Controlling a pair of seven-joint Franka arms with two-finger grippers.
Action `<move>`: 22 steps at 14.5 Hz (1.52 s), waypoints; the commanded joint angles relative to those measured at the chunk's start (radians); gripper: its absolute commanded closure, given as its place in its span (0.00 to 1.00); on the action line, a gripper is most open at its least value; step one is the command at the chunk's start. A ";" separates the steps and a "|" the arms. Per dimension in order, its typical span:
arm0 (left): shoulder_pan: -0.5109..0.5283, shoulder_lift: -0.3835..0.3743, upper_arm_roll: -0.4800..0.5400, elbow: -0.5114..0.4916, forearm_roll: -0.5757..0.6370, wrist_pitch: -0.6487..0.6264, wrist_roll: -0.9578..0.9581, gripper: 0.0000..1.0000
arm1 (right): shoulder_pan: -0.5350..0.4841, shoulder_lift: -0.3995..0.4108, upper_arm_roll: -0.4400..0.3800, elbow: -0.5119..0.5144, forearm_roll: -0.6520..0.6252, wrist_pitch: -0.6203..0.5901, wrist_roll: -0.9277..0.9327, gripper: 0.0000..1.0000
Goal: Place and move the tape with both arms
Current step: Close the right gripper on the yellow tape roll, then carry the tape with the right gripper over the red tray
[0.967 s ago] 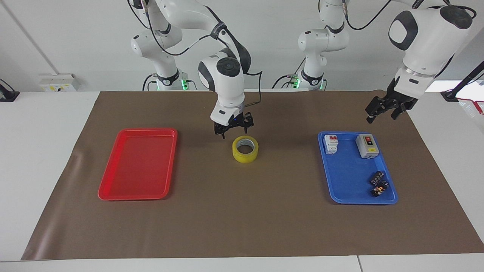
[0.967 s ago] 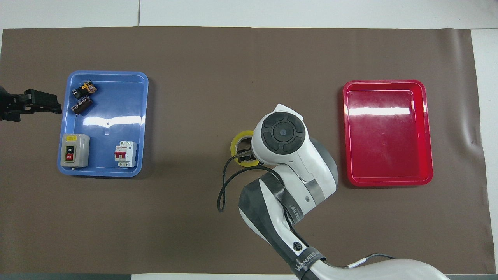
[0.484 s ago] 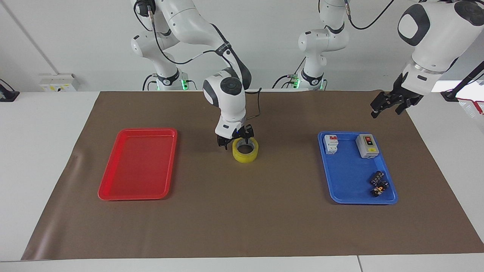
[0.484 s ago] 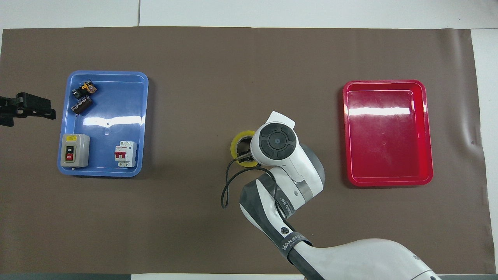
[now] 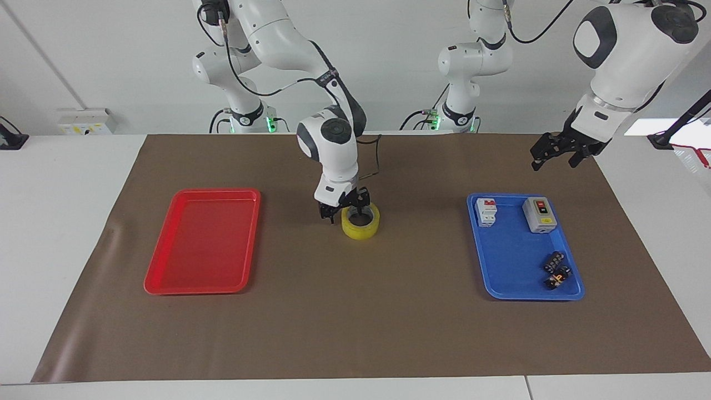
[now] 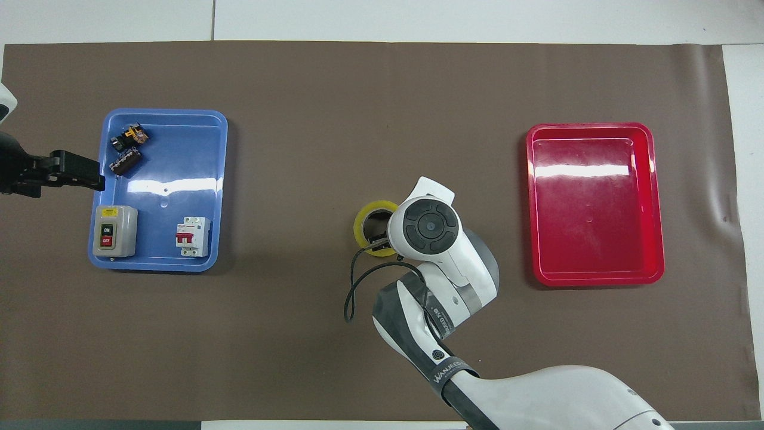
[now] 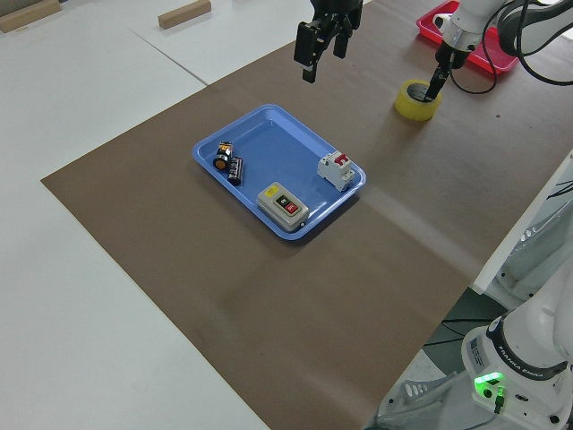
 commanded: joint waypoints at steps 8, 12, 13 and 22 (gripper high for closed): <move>-0.010 0.015 0.005 0.069 -0.009 -0.078 0.023 0.00 | 0.001 0.007 -0.003 0.045 0.011 -0.062 -0.033 1.00; -0.010 0.013 0.005 0.070 -0.003 -0.090 0.023 0.00 | -0.044 -0.006 -0.008 0.117 0.010 -0.162 -0.038 1.00; -0.010 0.012 0.005 0.069 -0.003 -0.090 0.023 0.00 | -0.075 -0.010 -0.008 0.158 0.010 -0.221 -0.038 1.00; -0.008 0.007 0.005 0.061 -0.003 -0.089 0.023 0.00 | -0.440 -0.139 -0.013 0.237 0.011 -0.497 -0.374 1.00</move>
